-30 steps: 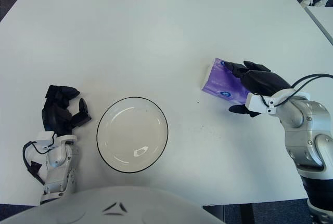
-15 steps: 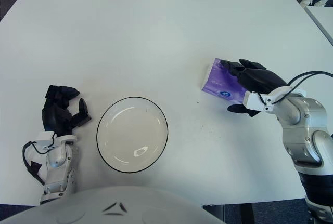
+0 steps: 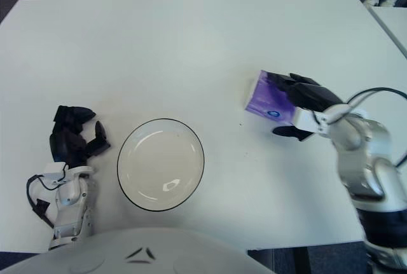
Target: Put the tissue paper into the plate.
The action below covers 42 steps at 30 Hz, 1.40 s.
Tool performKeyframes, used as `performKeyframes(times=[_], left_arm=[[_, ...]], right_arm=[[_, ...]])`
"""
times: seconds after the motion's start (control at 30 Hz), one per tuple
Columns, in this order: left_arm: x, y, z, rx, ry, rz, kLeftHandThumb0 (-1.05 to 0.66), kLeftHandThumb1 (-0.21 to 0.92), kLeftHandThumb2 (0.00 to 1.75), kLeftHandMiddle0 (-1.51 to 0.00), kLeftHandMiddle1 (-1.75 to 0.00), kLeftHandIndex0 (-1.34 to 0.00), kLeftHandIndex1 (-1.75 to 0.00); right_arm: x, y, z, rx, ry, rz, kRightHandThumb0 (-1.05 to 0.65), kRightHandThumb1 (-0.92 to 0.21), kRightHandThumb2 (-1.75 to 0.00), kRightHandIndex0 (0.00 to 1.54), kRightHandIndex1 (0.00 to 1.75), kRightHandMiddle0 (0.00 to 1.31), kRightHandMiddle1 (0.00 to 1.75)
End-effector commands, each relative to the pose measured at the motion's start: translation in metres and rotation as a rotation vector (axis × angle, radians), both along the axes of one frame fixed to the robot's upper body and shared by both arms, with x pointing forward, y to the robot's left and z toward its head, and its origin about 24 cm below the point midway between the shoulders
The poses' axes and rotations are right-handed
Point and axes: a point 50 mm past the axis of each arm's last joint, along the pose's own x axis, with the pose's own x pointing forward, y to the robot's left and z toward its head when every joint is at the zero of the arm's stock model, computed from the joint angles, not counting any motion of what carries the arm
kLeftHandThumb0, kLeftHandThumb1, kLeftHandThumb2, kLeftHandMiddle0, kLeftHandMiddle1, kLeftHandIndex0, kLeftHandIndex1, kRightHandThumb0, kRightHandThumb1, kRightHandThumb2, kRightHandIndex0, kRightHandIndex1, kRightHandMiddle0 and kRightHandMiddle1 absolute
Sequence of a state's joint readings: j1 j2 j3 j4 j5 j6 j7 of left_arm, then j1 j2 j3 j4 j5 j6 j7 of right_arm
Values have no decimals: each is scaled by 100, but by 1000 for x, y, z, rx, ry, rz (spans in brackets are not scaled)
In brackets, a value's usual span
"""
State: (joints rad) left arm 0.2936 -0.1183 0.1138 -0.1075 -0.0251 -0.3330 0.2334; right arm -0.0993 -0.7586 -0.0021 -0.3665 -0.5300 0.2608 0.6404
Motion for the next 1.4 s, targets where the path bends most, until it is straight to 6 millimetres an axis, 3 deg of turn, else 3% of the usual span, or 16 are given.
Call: performKeyframes(times=[0.0,0.4,0.67,1.37], left_arm=[[-8,-2,-15,-33,80,17,-1,26,137,-67,-168,-43,-175],[-8,-1,-15,-34,84,13,-1,27,137,-67,-168,-43,-175],[-9,0,-15,-30,86,15,-1,28,136,-65,-170,-42,-175],[-11,1,-15,-20,82,25,-1,26,138,-67,-166,-45,-175]], right_arm=[[15,13,-3,-23,19,48,-100,-54,-62,0,0,0,0],[31,3,-31,-54,-9,78,-105,-70,-44,0,0,0,0],[42,4,-52,-39,-34,72,-105,-70,-41,0,0,0,0],[50,10,-66,-38,-19,70,-102,-65,-40,0,0,0,0]])
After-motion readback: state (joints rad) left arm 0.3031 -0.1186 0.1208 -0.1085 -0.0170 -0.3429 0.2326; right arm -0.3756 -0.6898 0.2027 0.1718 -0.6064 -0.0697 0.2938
